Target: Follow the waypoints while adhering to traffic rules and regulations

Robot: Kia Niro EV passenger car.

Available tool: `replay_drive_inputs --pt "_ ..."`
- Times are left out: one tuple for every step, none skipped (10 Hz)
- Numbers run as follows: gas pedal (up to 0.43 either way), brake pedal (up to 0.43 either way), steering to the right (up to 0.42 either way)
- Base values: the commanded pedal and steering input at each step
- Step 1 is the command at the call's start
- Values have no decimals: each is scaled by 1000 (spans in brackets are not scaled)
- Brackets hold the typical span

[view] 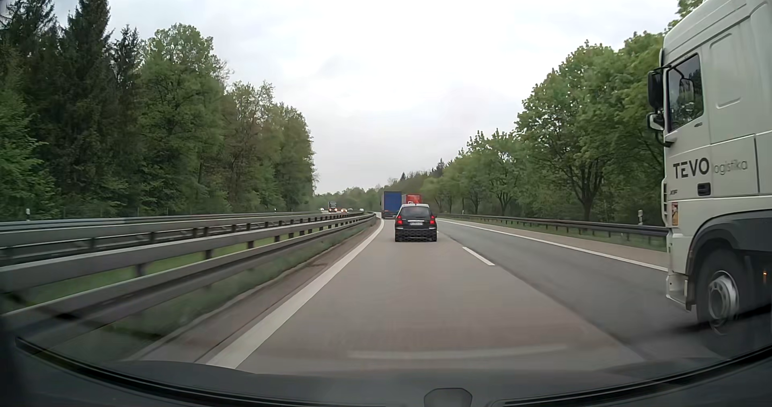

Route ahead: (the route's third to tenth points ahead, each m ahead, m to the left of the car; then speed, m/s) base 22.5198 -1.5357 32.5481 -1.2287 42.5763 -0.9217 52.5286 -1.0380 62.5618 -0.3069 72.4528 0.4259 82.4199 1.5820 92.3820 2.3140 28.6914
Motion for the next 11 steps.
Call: replay_drive_inputs --pt "0 0 -7" --pt "0 0 -7" --pt "0 0 -7" --pt "0 0 -7" --pt "0 0 -6" --pt "0 0 -6" --pt "0 0 -6" --pt "0 0 -7" --pt "8 0 -6" --pt "20 0 -6" --pt "47 0 -6"
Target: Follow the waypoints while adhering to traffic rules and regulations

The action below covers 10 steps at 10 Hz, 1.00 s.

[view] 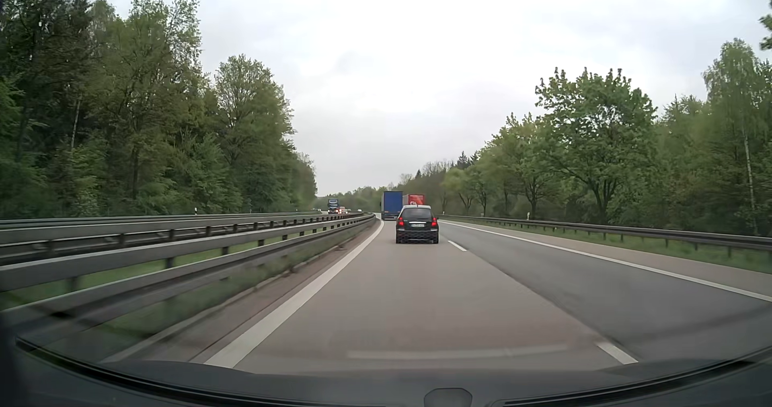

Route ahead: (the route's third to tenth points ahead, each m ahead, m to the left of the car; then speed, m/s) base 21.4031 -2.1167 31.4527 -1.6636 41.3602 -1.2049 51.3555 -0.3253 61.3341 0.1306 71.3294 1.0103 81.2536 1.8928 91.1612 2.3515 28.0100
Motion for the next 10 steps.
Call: replay_drive_inputs --pt "59 0 -6" --pt "79 0 -6" --pt "87 0 -7" --pt "87 0 -7" --pt "87 0 -7" --pt "98 0 -6" --pt "98 0 -7" --pt "98 0 -7" --pt "98 0 -6" --pt "98 0 -6"
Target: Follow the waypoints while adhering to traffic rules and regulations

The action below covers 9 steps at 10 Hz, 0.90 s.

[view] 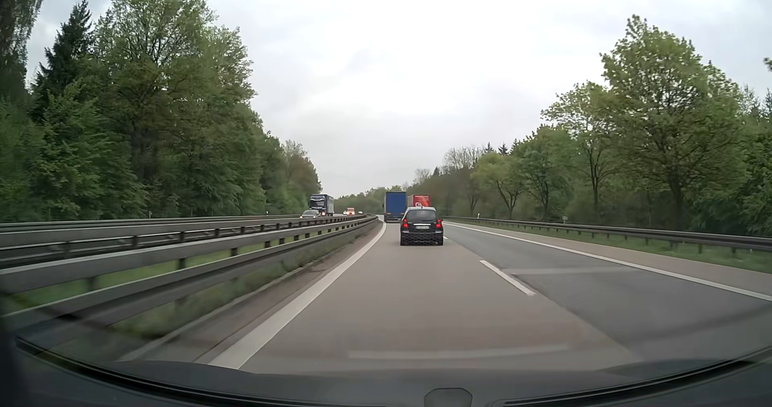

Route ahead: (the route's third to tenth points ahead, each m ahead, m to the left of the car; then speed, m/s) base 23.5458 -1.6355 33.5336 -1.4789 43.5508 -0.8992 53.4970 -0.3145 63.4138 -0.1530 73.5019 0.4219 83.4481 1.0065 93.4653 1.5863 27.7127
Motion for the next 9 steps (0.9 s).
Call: replay_drive_inputs --pt "98 0 -5" --pt "98 0 -5" --pt "98 0 -5" --pt "98 0 -5" --pt "98 0 -5" --pt "98 0 -5" --pt "98 0 -5" --pt "98 0 -5" --pt "98 0 -4"
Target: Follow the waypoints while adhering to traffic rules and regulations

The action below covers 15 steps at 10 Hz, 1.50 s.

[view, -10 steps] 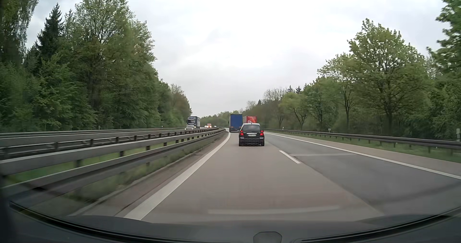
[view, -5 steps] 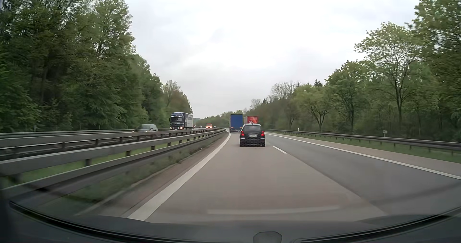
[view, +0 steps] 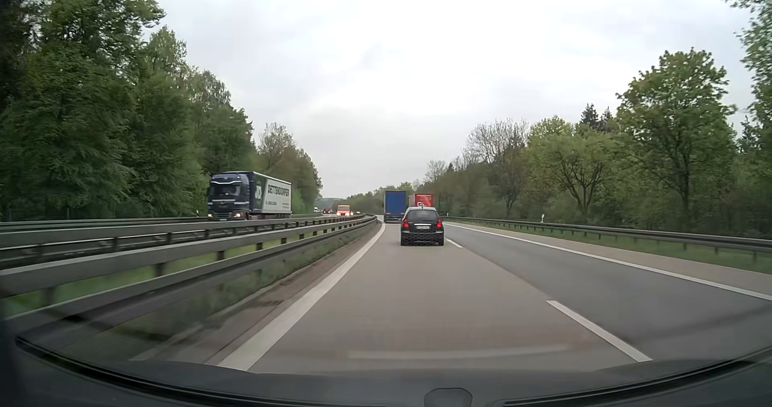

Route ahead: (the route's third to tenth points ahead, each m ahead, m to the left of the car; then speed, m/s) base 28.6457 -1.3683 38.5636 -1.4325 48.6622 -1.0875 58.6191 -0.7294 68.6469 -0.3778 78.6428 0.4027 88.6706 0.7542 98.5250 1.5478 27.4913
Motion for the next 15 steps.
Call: replay_drive_inputs --pt "98 0 -5" --pt "98 0 -5" --pt "98 0 -4" --pt "98 0 -5" --pt "98 0 -5" --pt "98 0 -4" --pt "98 0 -4" --pt "98 0 -5" --pt "98 0 -5" --pt "98 0 -5" --pt "98 0 -5" --pt "98 0 -5" --pt "98 0 -5" --pt "98 0 -5" --pt "110 0 -5"
